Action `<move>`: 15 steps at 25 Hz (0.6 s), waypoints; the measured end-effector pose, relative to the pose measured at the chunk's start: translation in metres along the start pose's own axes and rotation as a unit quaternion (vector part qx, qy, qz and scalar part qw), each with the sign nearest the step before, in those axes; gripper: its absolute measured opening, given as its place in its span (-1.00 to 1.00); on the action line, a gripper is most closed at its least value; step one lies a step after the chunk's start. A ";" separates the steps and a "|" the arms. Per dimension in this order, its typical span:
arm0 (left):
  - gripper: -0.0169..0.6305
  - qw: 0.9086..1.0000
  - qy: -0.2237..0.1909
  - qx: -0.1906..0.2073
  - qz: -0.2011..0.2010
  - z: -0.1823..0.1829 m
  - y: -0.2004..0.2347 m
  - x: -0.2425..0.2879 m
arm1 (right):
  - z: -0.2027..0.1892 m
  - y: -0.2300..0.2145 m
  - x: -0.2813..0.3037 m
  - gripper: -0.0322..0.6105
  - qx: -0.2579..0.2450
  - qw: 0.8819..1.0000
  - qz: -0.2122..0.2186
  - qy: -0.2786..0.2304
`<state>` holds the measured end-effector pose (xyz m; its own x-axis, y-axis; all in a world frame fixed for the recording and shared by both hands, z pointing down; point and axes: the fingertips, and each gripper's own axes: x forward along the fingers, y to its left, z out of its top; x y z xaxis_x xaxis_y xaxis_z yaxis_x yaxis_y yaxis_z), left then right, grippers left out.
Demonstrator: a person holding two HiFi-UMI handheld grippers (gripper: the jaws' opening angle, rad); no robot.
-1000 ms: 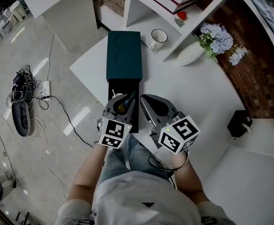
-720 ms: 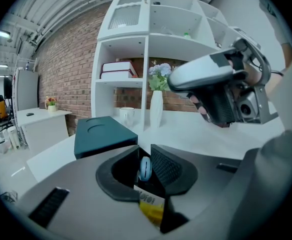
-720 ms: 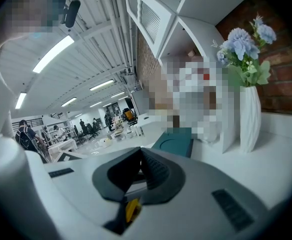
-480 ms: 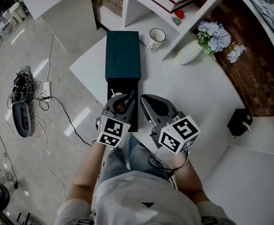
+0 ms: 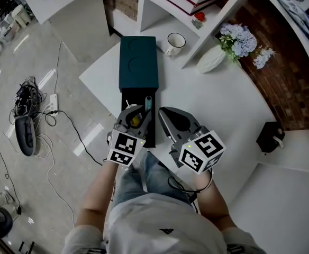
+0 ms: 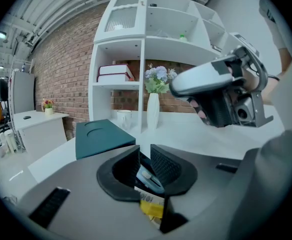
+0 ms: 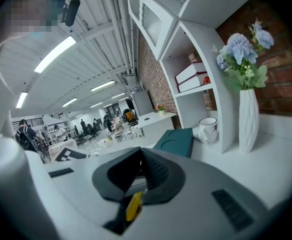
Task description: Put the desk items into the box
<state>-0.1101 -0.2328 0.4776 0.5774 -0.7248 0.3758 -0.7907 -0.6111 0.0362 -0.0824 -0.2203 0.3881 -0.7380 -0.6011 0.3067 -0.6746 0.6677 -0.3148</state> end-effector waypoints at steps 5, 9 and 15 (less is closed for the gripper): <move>-0.87 1.000 -0.023 -0.008 0.012 0.015 0.004 -0.014 | 0.004 0.009 -0.001 -0.87 -0.005 1.000 0.004 -0.007; -0.91 0.999 -0.033 -0.005 0.015 0.023 0.004 -0.029 | 0.008 0.021 -0.001 -0.87 -0.009 1.000 0.012 -0.013; -0.91 0.998 -0.053 -0.008 0.022 0.038 0.005 -0.062 | 0.013 0.046 0.004 -0.87 -0.017 0.999 0.028 -0.023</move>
<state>-0.1420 -0.2036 0.4192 0.5592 -0.7810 0.2781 -0.8188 -0.5729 0.0377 -0.1169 -0.1976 0.3634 -0.7754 -0.5808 0.2479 -0.6315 0.7152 -0.2997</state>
